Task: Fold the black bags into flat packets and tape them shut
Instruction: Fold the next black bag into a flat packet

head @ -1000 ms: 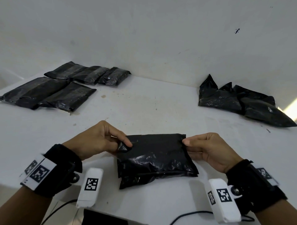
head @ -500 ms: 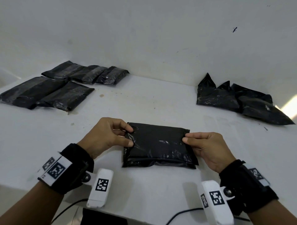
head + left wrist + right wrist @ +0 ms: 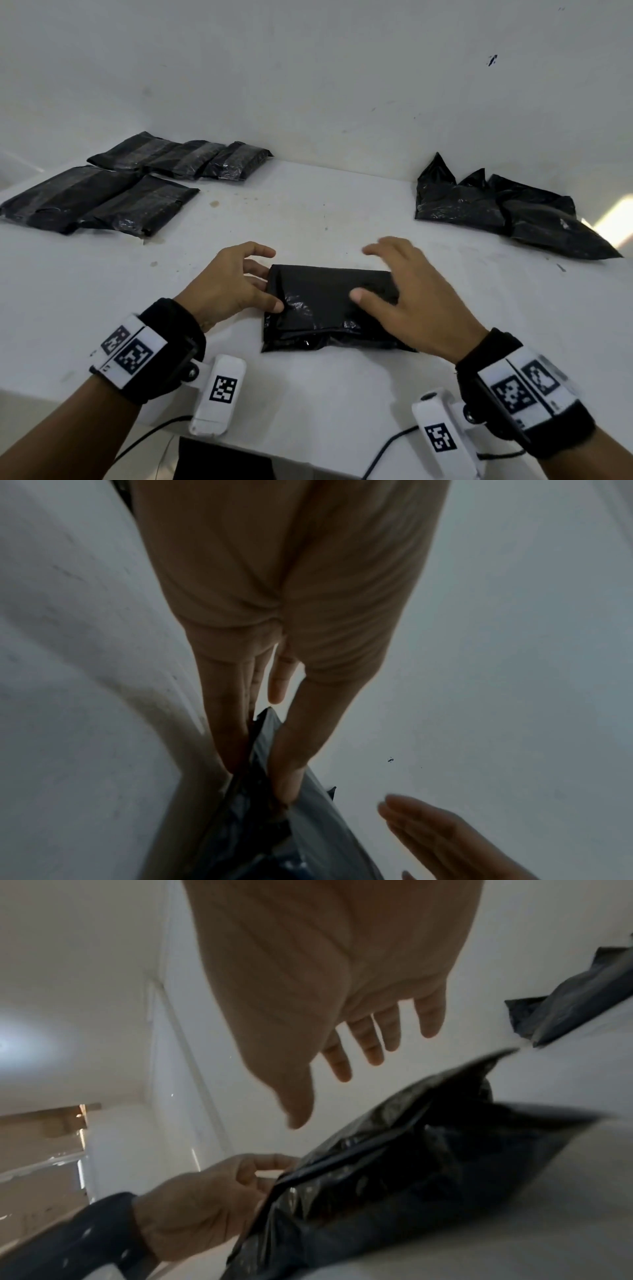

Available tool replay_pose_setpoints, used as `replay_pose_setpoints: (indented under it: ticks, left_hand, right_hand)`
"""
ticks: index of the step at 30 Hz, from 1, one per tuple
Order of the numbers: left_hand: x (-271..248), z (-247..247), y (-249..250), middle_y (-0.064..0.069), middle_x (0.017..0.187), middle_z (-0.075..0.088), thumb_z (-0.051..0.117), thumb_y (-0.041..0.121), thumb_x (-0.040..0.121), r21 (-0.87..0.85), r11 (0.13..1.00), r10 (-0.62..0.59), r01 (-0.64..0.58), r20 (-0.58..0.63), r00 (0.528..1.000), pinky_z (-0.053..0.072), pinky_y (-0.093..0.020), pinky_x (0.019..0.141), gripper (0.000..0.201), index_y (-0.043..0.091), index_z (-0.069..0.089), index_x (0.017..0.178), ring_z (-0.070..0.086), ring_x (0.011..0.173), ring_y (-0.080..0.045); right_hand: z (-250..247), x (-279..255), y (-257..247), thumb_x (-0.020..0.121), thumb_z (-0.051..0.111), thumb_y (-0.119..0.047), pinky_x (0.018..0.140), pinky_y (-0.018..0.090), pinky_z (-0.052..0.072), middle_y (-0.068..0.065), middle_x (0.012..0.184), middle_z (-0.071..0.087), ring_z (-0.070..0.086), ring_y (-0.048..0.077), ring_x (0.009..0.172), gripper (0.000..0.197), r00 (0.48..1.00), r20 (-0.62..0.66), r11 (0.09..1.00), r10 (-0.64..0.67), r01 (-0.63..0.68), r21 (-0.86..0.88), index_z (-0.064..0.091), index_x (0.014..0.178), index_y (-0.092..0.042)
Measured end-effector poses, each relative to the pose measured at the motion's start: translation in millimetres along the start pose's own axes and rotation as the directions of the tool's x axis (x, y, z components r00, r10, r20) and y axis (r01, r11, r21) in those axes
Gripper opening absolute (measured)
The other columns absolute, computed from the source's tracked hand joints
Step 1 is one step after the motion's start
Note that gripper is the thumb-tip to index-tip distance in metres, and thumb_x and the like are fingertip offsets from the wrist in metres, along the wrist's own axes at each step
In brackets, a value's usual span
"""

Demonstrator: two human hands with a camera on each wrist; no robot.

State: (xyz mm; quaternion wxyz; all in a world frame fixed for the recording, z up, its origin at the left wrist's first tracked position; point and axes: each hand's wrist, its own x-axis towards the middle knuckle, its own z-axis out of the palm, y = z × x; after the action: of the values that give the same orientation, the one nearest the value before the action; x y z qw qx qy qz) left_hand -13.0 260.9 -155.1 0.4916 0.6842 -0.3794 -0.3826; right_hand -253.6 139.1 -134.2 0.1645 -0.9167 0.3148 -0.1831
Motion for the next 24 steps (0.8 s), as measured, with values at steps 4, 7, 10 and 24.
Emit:
replay_pose_setpoints:
  ticks: [4, 7, 10, 24]
  left_hand:
    - [1, -1, 0, -0.021, 0.105, 0.067, 0.087, -0.013, 0.055, 0.035, 0.999, -0.015, 0.014, 0.006, 1.000, 0.059, -0.029, 0.068, 0.075, 0.016, 0.059, 0.118, 0.071, 0.084, -0.032]
    - [2, -4, 0, -0.015, 0.102, 0.069, 0.092, 0.005, 0.049, 0.077, 0.997, -0.031, 0.029, 0.032, 0.999, 0.059, -0.031, 0.075, 0.074, 0.018, 0.063, 0.117, 0.071, 0.088, -0.030]
    - [8, -8, 3, -0.012, 0.100, 0.072, 0.073, 0.005, 0.085, -0.019, 0.997, -0.069, 0.070, 0.081, 0.994, 0.059, -0.027, 0.071, 0.034, 0.008, 0.064, 0.118, 0.071, 0.085, -0.022]
    - [28, -12, 10, -0.026, 0.088, 0.072, 0.065, -0.005, 0.088, 0.167, 0.985, 0.028, -0.034, 0.033, 0.999, 0.060, -0.031, 0.062, 0.008, -0.005, 0.072, 0.091, 0.071, 0.071, -0.027]
  right_hand:
    - [12, 1, -7, 0.085, 0.041, -0.077, 0.123, 0.043, -0.001, -0.006, 0.166, -0.009, -0.018, 0.011, 0.150, 0.089, 0.924, 0.381, 0.997, -0.033, 0.056, -0.050, 0.001, 0.156, -0.041]
    - [14, 2, -6, 0.084, 0.040, -0.076, 0.122, 0.043, -0.007, -0.006, 0.165, -0.015, -0.024, 0.012, 0.148, 0.091, 0.886, 0.464, 0.997, 0.003, 0.035, -0.073, -0.009, 0.154, -0.044]
    - [15, 2, -4, 0.086, 0.041, -0.074, 0.120, 0.040, -0.009, -0.005, 0.164, -0.017, -0.026, 0.012, 0.147, 0.091, 0.868, 0.496, 0.994, 0.013, 0.043, -0.101, -0.009, 0.155, -0.041]
    - [18, 1, -4, 0.085, 0.038, -0.075, 0.122, 0.042, -0.009, -0.005, 0.165, -0.015, -0.028, 0.013, 0.147, 0.092, 0.848, 0.530, 0.996, 0.022, 0.026, -0.082, -0.010, 0.155, -0.038]
